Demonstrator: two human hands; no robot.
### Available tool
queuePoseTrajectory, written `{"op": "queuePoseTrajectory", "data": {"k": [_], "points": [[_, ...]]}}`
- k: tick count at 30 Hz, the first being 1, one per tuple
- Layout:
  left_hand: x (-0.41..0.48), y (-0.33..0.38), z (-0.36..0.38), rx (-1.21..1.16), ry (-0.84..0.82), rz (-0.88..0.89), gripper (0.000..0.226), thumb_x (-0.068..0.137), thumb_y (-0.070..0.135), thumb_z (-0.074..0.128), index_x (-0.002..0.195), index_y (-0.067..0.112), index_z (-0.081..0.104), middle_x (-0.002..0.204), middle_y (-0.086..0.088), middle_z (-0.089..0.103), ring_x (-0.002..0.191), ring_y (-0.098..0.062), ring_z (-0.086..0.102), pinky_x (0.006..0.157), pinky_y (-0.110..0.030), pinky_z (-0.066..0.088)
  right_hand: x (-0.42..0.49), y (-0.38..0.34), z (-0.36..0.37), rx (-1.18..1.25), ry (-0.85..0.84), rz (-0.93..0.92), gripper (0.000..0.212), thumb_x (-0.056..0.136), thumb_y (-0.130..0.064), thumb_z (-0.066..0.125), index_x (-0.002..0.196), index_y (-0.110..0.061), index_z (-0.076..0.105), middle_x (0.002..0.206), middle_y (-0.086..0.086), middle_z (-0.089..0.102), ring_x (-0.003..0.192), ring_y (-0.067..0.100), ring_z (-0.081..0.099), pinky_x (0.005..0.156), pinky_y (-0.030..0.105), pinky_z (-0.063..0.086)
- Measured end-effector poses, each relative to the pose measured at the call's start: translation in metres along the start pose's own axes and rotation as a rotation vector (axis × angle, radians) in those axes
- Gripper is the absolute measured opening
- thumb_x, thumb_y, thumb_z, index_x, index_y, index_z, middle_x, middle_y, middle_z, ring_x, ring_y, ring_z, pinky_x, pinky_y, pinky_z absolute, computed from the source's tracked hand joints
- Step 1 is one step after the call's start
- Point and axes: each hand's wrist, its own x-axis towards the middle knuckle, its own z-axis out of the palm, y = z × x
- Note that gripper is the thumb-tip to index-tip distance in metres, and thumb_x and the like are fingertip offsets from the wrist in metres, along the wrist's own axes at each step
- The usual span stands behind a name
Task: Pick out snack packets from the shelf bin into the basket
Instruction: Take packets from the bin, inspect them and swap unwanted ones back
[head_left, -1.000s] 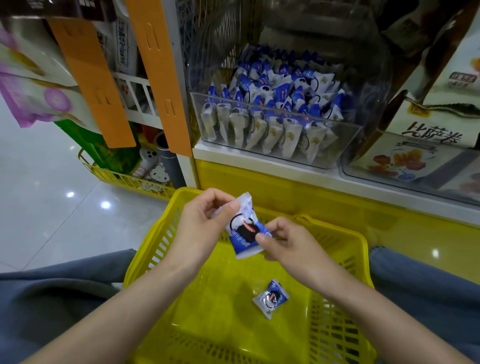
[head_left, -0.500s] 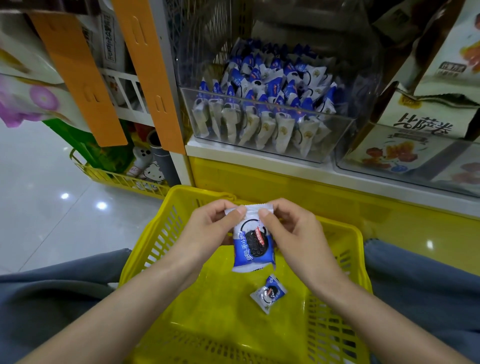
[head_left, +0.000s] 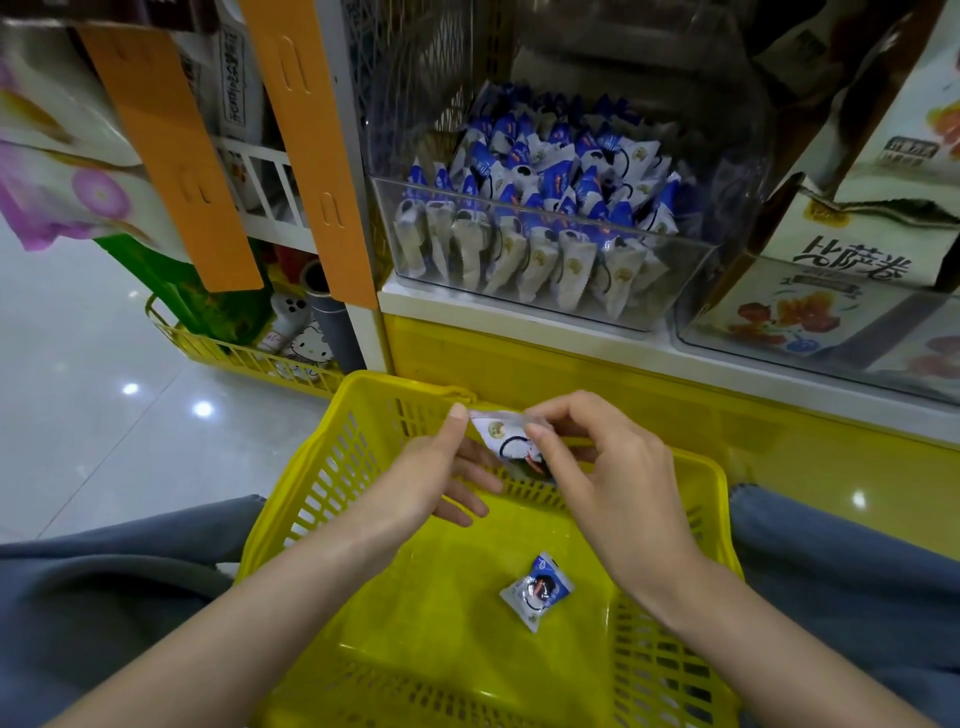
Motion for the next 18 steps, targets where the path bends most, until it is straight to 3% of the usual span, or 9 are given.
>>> {"op": "queuePoseTrajectory", "data": {"k": [2, 4, 6, 9, 11, 14, 16, 18], "points": [[0.002, 0.001, -0.002, -0.233, -0.086, -0.011, 0.060, 0.094, 0.052, 0.021, 0.092, 0.011, 0.064, 0.075, -0.005, 0.072, 0.061, -0.016, 0.066, 0.052, -0.025, 0.053, -0.001, 0.001, 0.001, 0.011, -0.073, -0.086, 0.004, 0.086, -0.018, 0.060, 0.087, -0.017, 0.065, 0.095, -0.009, 0.064, 0.089, 0.005, 0.059, 0.077, 0.026, 0.049], [0.000, 0.003, -0.004, -0.416, -0.117, 0.076, 0.051, 0.091, 0.046, 0.035, 0.095, 0.007, 0.067, 0.085, -0.010, 0.072, 0.072, -0.019, 0.068, 0.061, -0.028, 0.057, -0.002, 0.000, 0.002, -0.059, -0.146, -0.183, 0.008, 0.083, -0.015, 0.059, 0.087, -0.015, 0.066, 0.103, -0.004, 0.064, 0.102, 0.006, 0.054, 0.084, 0.020, 0.043], [-0.002, 0.005, -0.004, -0.435, -0.052, 0.181, 0.032, 0.090, 0.027, 0.050, 0.101, 0.001, 0.066, 0.085, -0.008, 0.071, 0.074, -0.016, 0.067, 0.061, -0.024, 0.055, -0.003, -0.002, 0.004, -0.162, -0.182, -0.260, 0.012, 0.083, -0.018, 0.060, 0.088, -0.014, 0.069, 0.107, -0.002, 0.066, 0.111, 0.009, 0.053, 0.089, 0.020, 0.042], [-0.004, 0.006, -0.003, -0.367, 0.082, 0.220, 0.025, 0.090, 0.013, 0.054, 0.111, 0.002, 0.061, 0.083, -0.007, 0.071, 0.066, -0.012, 0.065, 0.060, -0.022, 0.054, -0.002, -0.003, 0.006, -0.222, -0.193, -0.291, 0.019, 0.086, -0.027, 0.057, 0.091, -0.016, 0.072, 0.105, -0.003, 0.068, 0.108, 0.012, 0.059, 0.089, 0.020, 0.044], [-0.004, 0.006, -0.002, -0.298, 0.159, 0.242, 0.023, 0.090, 0.011, 0.054, 0.112, 0.007, 0.060, 0.085, -0.009, 0.071, 0.065, -0.016, 0.066, 0.071, -0.031, 0.055, -0.002, -0.006, 0.006, -0.096, -0.162, -0.127, 0.018, 0.091, -0.027, 0.053, 0.091, -0.017, 0.068, 0.096, -0.006, 0.066, 0.094, 0.009, 0.059, 0.082, 0.022, 0.044], [-0.004, 0.007, 0.001, -0.283, 0.213, 0.280, 0.016, 0.090, 0.014, 0.055, 0.105, 0.015, 0.061, 0.094, -0.010, 0.071, 0.079, -0.017, 0.067, 0.087, -0.039, 0.050, 0.004, -0.004, 0.007, 0.083, -0.109, 0.229, 0.013, 0.094, -0.029, 0.049, 0.093, -0.020, 0.059, 0.088, -0.007, 0.064, 0.081, 0.009, 0.060, 0.076, 0.032, 0.048], [-0.004, 0.007, 0.001, -0.296, 0.170, 0.294, 0.016, 0.090, 0.015, 0.055, 0.104, 0.015, 0.062, 0.093, -0.008, 0.072, 0.081, -0.016, 0.067, 0.087, -0.039, 0.050, 0.009, -0.005, 0.008, 0.266, -0.133, 0.459, 0.017, 0.093, -0.029, 0.050, 0.105, -0.017, 0.053, 0.093, -0.001, 0.066, 0.082, 0.014, 0.064, 0.078, 0.037, 0.052], [-0.004, 0.007, 0.002, -0.290, 0.103, 0.297, 0.018, 0.090, 0.016, 0.055, 0.106, 0.013, 0.063, 0.091, -0.007, 0.073, 0.081, -0.015, 0.068, 0.085, -0.038, 0.050, 0.012, -0.005, 0.010, 0.517, -0.180, 0.607, 0.021, 0.094, -0.024, 0.048, 0.112, -0.013, 0.050, 0.096, 0.005, 0.067, 0.078, 0.012, 0.066, 0.068, 0.029, 0.056]]}}
